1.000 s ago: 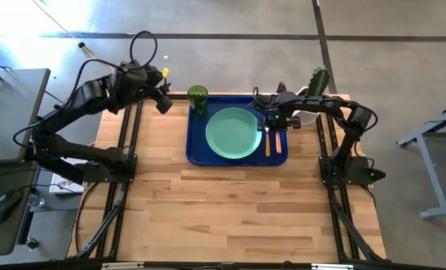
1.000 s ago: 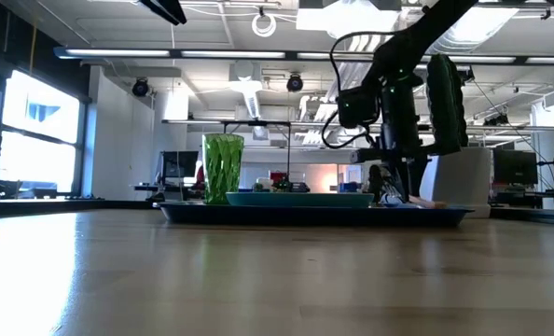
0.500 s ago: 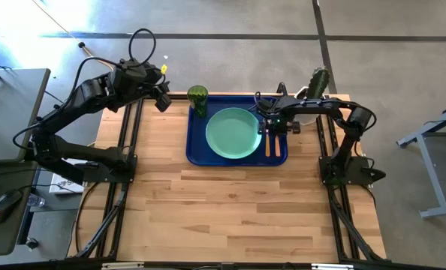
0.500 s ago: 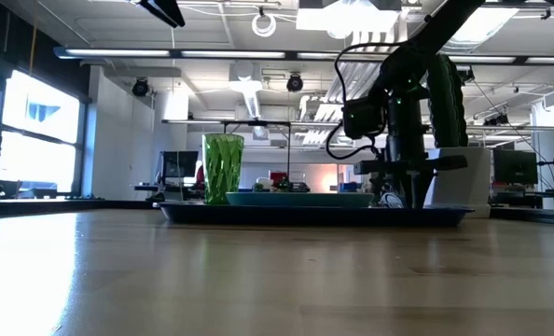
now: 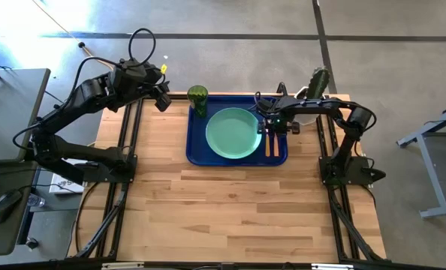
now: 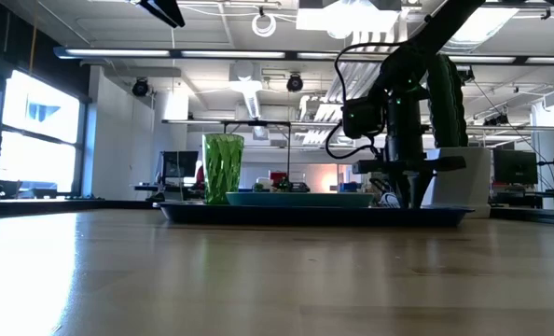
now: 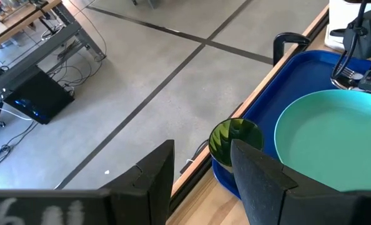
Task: Pick and place plate/cup/fork/spoon on tray
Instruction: Put the light orange on the blue serving tray, then return to Home Position
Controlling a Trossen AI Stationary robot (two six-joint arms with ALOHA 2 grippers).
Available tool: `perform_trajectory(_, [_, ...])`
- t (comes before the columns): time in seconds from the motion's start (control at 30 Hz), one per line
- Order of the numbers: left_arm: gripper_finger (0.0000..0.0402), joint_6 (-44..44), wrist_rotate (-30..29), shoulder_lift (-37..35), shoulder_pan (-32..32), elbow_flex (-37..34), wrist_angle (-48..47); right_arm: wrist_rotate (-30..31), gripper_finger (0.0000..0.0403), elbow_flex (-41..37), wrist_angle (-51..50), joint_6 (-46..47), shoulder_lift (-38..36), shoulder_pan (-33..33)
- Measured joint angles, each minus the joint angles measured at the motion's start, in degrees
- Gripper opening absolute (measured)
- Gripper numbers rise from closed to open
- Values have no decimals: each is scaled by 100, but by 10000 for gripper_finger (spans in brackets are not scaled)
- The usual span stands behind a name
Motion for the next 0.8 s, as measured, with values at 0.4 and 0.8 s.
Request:
perform_trajectory(0.4, [147, 0, -2, 1, 0, 0, 0, 4, 94, 0, -2, -7, 0, 0])
perform_trajectory(0.8, [147, -2, -2, 1, 0, 0, -2, 4, 103, 1, -4, -2, -222, 0])
